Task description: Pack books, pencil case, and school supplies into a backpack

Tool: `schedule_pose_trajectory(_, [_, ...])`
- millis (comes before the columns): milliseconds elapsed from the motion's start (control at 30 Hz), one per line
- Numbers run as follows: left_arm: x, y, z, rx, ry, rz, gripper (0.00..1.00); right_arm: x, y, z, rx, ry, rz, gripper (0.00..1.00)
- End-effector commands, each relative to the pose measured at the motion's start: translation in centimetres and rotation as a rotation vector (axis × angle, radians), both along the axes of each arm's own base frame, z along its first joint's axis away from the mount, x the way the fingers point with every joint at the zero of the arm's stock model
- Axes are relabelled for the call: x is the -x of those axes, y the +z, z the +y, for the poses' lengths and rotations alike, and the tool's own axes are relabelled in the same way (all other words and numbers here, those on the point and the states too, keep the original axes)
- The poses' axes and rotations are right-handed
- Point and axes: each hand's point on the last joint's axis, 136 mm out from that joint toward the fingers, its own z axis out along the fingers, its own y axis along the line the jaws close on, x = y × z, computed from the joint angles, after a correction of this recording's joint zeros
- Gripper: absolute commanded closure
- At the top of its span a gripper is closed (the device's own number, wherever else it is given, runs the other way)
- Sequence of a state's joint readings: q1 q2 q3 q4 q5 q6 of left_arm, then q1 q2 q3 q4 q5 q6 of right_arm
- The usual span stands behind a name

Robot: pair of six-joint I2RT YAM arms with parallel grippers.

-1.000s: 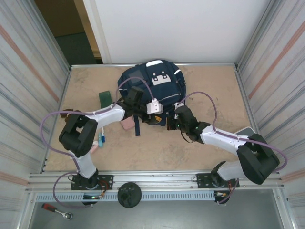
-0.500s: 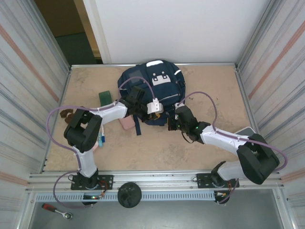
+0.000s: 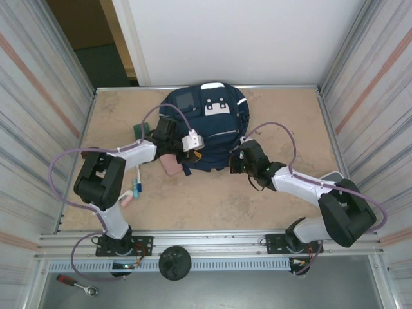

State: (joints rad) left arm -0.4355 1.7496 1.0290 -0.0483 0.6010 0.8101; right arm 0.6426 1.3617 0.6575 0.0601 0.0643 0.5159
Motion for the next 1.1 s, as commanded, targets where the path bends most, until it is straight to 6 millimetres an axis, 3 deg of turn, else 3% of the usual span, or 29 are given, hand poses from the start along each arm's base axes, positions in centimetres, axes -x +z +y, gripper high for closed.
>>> schedule_pose_trajectory(0, [0.7, 2.1, -1.1, -0.011, -0.028, -0.1, 0.51, -0.8, 2.4, 1.9, -0.053, 0.021, -0.069, 1.0])
schedule_pose_trajectory(200, [1.9, 2.4, -4.5, -0.037, -0.109, -0.141, 0.46, -0.2, 4.2, 3.5, -0.088, 0.073, -0.115, 1.0])
schedule_pose_trajectory(500, [1.3, 1.5, -7.6, -0.062, -0.163, -0.142, 0.51, 0.6, 4.4, 3.5, -0.082, 0.076, -0.134, 1.0])
schedule_pose_trajectory(767, [0.8, 1.5, -6.4, -0.067, -0.137, -0.107, 0.86, 0.1, 2.2, 0.3, 0.028, -0.058, -0.083, 1.0])
schedule_pose_trajectory(867, [0.9, 3.2, -5.5, 0.016, -0.123, -0.089, 0.91, -0.5, 1.0, -2.3, 0.094, -0.169, -0.033, 1.0])
schedule_pose_trajectory(1067, [0.9, 6.0, -3.0, 0.142, -0.111, -0.14, 0.92, -1.5, -0.1, -5.7, 0.159, -0.264, -0.009, 1.0])
